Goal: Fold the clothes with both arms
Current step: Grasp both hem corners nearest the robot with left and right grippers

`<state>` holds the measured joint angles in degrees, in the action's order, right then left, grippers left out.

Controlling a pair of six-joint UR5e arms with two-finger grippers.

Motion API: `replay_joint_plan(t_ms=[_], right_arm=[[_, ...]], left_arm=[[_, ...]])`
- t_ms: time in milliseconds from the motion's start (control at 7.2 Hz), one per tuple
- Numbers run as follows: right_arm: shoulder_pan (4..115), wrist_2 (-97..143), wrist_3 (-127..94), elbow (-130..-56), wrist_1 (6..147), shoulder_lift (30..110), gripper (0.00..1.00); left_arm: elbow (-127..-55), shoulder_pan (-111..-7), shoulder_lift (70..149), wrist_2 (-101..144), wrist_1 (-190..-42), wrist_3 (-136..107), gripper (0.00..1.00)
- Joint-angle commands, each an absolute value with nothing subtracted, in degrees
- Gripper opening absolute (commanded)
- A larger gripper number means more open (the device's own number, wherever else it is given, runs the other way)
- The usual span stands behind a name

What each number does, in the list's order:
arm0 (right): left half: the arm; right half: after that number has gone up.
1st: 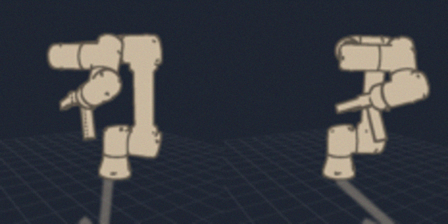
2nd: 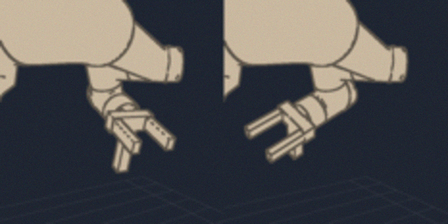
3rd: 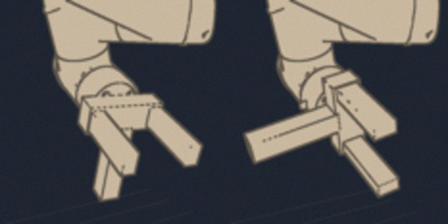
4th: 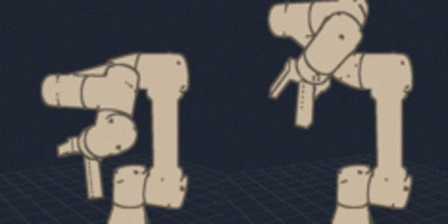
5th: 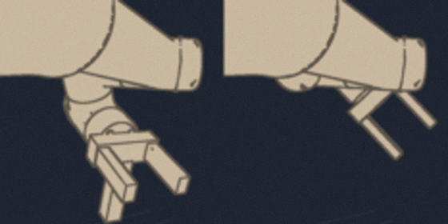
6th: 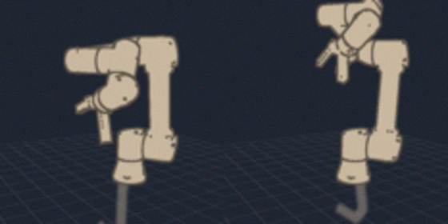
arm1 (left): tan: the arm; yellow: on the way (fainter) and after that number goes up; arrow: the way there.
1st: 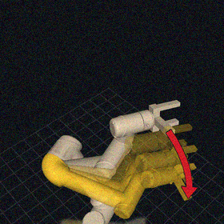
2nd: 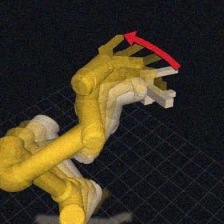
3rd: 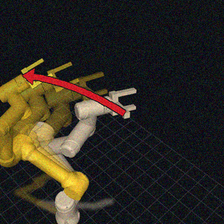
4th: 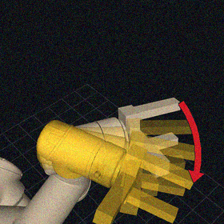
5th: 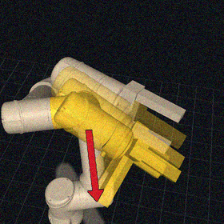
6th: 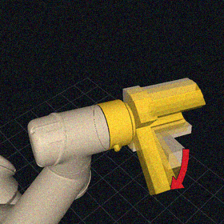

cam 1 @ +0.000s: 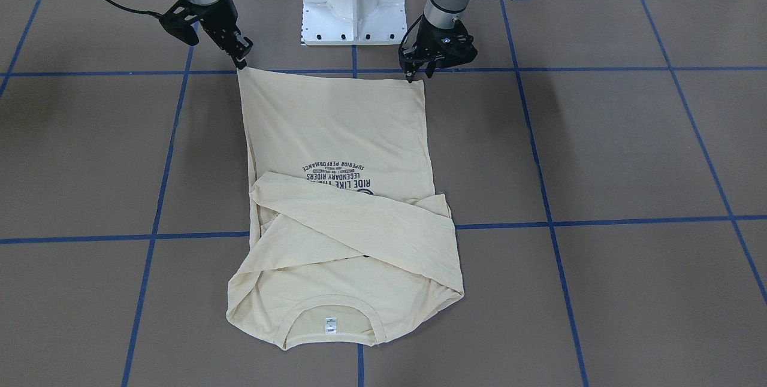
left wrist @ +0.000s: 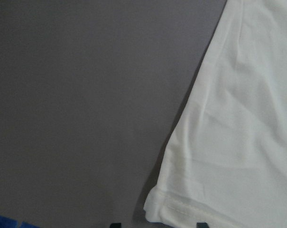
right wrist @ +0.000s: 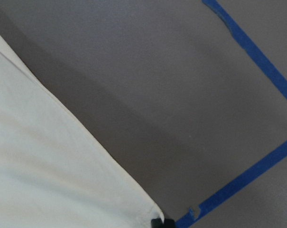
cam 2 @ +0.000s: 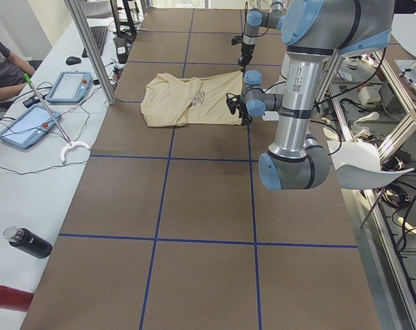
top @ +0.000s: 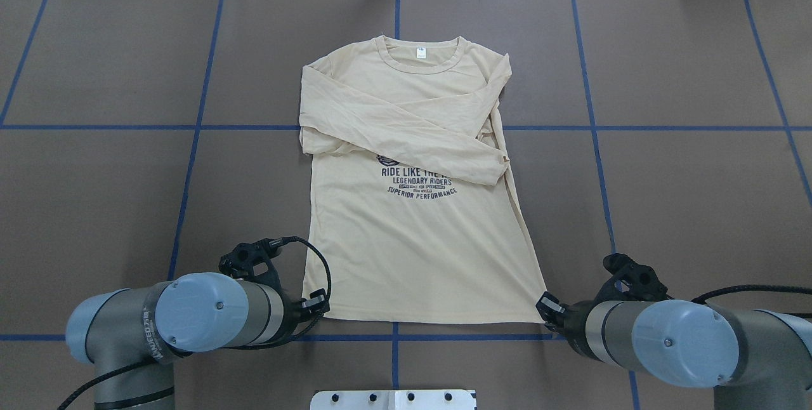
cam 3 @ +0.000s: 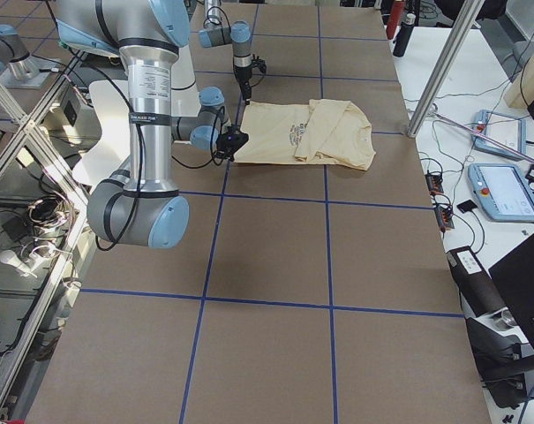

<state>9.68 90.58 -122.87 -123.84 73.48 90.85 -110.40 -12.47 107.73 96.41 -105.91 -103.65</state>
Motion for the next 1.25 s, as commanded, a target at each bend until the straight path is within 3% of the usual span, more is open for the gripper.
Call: replay_joint_plan(t_ms=[0, 139, 417, 1112], right_arm=[[9.8, 90.6, -122.9, -123.8, 73.5, 90.9, 0.00], [9.7, 90.6, -122.9, -123.8, 73.5, 90.9, 0.00], [9.7, 90.6, -122.9, -123.7, 73.5, 90.9, 0.00], [8.9, 90.7, -122.9, -125.0, 73.5, 90.9, 0.00]], left_arm=[[-109.9, -12.5, 107.8, 96.3, -105.9, -103.7, 0.51], [-109.6, -12.5, 108.1, 96.3, -105.9, -103.7, 0.44], [-109.7, -12.7, 108.3, 96.3, -105.9, -103.9, 0.00], [-118.4, -13.3, 106.2, 96.2, -105.3, -105.7, 0.00]])
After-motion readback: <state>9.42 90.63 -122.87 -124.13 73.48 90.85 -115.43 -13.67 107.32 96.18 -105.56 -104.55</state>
